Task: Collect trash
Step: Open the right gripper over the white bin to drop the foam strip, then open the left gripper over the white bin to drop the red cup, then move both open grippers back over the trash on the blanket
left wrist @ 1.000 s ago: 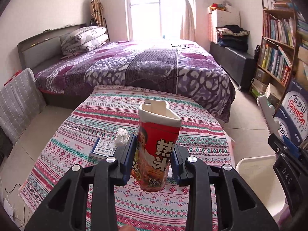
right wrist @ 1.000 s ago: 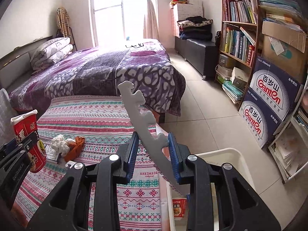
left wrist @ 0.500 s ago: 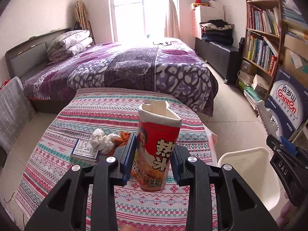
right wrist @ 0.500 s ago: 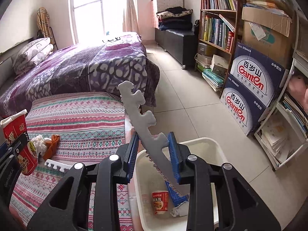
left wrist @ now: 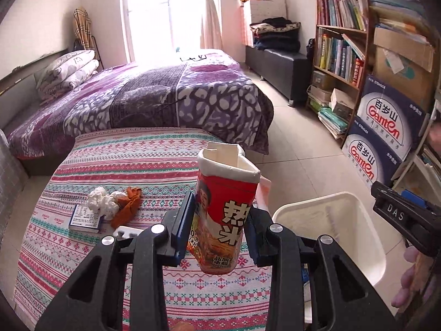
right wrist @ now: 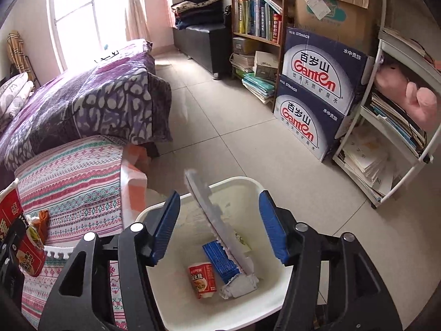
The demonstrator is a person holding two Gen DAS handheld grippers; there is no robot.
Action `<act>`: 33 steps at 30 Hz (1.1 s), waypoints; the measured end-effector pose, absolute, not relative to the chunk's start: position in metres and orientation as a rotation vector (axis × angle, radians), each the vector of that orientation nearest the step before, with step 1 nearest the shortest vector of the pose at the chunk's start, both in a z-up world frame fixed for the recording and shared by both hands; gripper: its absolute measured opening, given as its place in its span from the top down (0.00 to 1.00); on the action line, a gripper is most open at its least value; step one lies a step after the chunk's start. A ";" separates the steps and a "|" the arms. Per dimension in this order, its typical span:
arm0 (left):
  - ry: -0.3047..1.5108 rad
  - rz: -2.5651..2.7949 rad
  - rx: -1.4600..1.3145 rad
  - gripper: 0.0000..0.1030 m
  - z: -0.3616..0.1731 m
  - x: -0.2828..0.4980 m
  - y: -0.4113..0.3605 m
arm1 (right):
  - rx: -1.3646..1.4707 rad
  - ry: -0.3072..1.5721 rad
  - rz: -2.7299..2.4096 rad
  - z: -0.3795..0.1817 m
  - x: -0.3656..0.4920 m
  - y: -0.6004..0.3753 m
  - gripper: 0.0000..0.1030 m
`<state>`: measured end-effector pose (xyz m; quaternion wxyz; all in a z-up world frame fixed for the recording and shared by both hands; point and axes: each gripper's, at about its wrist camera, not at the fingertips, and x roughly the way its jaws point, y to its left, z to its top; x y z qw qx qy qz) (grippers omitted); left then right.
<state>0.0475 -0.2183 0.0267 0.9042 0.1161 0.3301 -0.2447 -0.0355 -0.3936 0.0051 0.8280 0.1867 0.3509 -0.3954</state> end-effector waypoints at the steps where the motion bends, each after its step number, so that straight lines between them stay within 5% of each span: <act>1: 0.690 -0.525 0.242 0.66 0.026 0.046 -0.222 | 0.402 0.743 -0.851 0.005 -0.038 -0.397 0.34; 18: 0.876 -0.885 0.192 0.60 0.006 0.018 -0.279 | 0.496 0.701 -0.981 0.008 -0.082 -0.438 0.20; 21: 0.887 -0.932 0.165 0.37 0.006 0.015 -0.282 | 0.522 0.694 -0.995 0.008 -0.088 -0.444 0.19; 33: 0.867 -0.821 0.175 0.31 0.010 0.025 -0.262 | 0.537 0.674 -0.966 0.012 -0.082 -0.436 0.12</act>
